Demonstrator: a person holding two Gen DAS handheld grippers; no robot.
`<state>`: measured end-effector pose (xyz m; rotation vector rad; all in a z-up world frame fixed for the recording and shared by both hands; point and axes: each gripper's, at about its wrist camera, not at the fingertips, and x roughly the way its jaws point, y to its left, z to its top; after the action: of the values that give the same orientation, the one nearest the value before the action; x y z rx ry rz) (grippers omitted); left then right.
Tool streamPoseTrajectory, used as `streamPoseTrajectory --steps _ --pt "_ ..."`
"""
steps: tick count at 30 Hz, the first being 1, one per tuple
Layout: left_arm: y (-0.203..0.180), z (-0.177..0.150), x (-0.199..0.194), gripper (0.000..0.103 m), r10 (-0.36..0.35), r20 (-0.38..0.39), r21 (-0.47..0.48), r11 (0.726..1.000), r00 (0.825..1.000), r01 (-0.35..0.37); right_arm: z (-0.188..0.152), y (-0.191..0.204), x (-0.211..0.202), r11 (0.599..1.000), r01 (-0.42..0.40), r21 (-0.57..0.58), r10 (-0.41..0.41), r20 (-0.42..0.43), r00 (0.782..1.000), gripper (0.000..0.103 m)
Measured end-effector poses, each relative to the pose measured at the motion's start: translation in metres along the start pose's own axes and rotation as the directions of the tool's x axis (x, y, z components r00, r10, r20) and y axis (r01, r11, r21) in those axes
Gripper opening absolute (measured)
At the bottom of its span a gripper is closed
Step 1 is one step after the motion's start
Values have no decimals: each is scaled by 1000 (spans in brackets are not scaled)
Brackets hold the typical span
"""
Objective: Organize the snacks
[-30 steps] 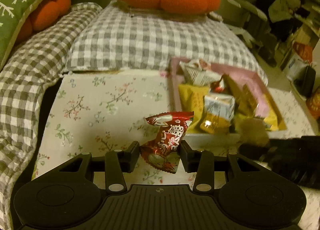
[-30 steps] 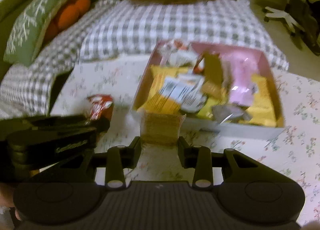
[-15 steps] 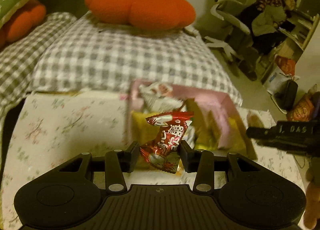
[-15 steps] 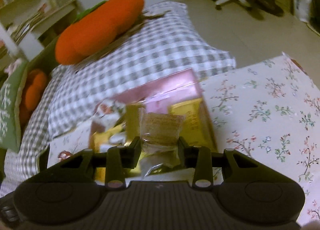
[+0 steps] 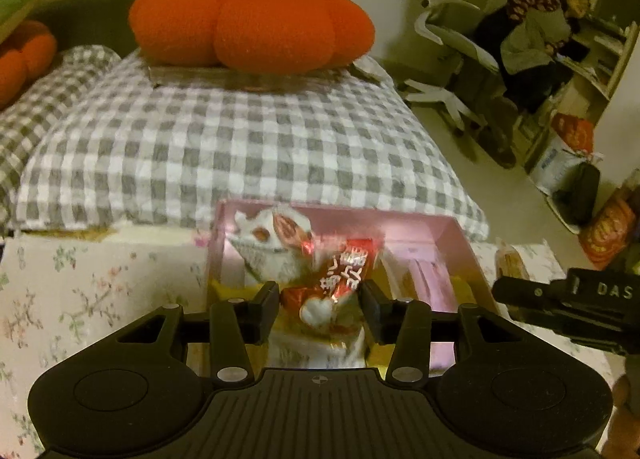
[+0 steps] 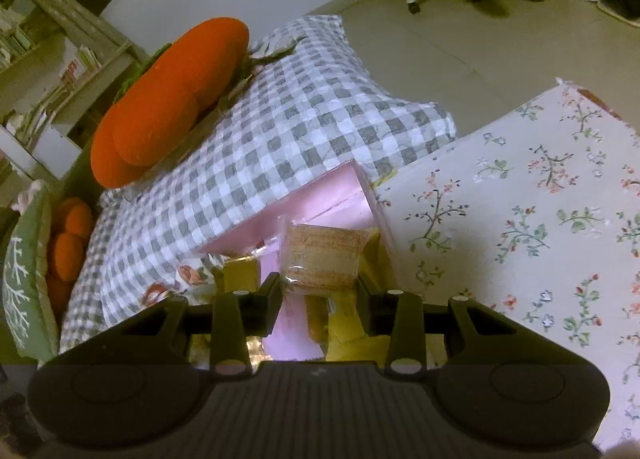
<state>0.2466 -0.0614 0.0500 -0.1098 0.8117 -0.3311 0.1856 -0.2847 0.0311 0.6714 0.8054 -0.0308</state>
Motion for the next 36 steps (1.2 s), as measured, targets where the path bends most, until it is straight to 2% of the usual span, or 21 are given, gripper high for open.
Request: streamPoseTrajectory --steps 1,2,3,5,8,15,21,24,27,29,36 --pt "-1 0 1 43 5 11 5 1000 1000 -5 1 2 1 1000 -4 -7 4 9 1000 36" --pt "-3 0 2 48 5 16 15 1000 1000 -5 1 3 2 1000 -11 -12 11 17 1000 37" --pt "-5 1 2 59 6 19 24 1000 1000 -6 1 4 3 1000 -17 -17 17 24 1000 38" --pt "-6 0 -1 63 17 34 45 999 999 -18 2 6 5 999 -16 -32 18 44 999 48" --pt "1 2 -6 63 10 34 19 1000 999 -10 3 4 2 1000 -6 -30 9 76 997 54" --pt "12 3 -20 63 9 35 -39 999 999 -7 6 0 -4 999 -38 -18 39 74 996 55" --pt "13 -4 -35 63 10 26 -36 999 1000 -9 0 7 4 993 -115 -25 115 17 993 55" --pt "13 -9 -39 63 16 16 -23 1000 1000 -16 2 11 0 996 -76 -51 78 39 996 55" --pt "13 -14 -44 63 23 4 -24 999 1000 -23 3 7 -5 996 -93 -18 93 35 995 55" --pt "10 -17 -49 63 26 1 -17 1000 1000 -25 1 12 -9 995 -87 -42 89 28 996 56" --pt "-3 -34 -75 64 111 -1 37 993 994 -111 -20 37 -24 990 -42 -137 36 -44 998 56"
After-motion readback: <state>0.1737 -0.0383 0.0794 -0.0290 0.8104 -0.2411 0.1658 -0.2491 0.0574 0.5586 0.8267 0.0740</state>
